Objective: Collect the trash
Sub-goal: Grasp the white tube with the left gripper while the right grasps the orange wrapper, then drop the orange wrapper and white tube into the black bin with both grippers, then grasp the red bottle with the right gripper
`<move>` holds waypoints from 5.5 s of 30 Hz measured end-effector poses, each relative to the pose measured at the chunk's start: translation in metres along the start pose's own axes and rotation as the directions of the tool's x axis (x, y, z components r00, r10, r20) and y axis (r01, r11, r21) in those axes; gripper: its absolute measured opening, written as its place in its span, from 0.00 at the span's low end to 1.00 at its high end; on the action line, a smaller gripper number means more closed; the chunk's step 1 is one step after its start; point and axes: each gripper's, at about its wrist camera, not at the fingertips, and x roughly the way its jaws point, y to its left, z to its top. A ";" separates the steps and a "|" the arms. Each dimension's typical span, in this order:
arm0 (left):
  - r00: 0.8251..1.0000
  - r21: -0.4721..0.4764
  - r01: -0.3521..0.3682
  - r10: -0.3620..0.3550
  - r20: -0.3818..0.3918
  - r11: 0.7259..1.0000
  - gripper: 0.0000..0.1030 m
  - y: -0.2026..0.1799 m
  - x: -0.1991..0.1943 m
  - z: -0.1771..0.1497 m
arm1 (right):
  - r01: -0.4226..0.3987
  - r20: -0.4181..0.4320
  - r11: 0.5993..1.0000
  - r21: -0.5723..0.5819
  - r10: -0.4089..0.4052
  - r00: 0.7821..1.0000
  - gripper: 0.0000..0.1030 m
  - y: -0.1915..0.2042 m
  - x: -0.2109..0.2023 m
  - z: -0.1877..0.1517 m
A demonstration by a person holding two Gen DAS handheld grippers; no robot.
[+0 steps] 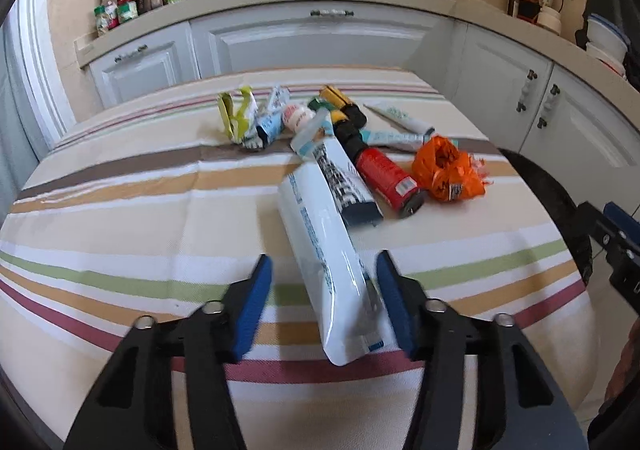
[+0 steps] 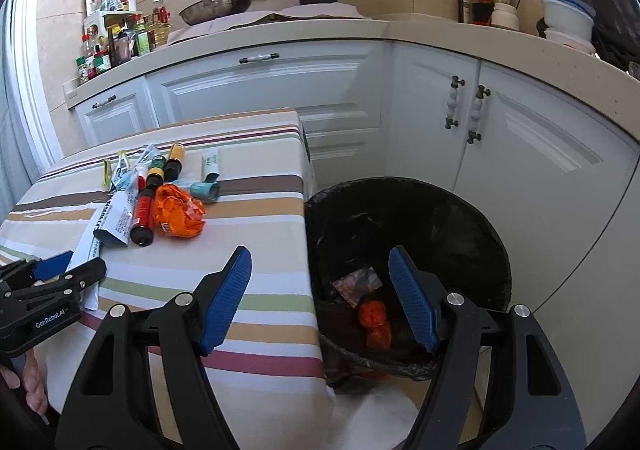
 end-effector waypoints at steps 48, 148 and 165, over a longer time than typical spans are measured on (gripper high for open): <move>0.988 -0.123 -0.139 0.147 0.052 0.983 0.21 0.110 -0.007 0.013 | -0.187 -0.224 0.976 -0.110 0.159 0.961 0.39 0.102 0.078 0.041; 0.979 -0.143 -0.154 0.170 0.110 0.978 0.51 0.083 -0.028 0.023 | -0.204 -0.069 0.960 -0.193 0.194 0.979 0.58 0.115 0.040 0.044; 0.981 -0.215 -0.159 0.179 0.076 0.964 0.53 0.119 -0.018 0.016 | -0.230 -0.243 0.942 -0.246 0.169 0.955 0.41 0.150 0.082 0.041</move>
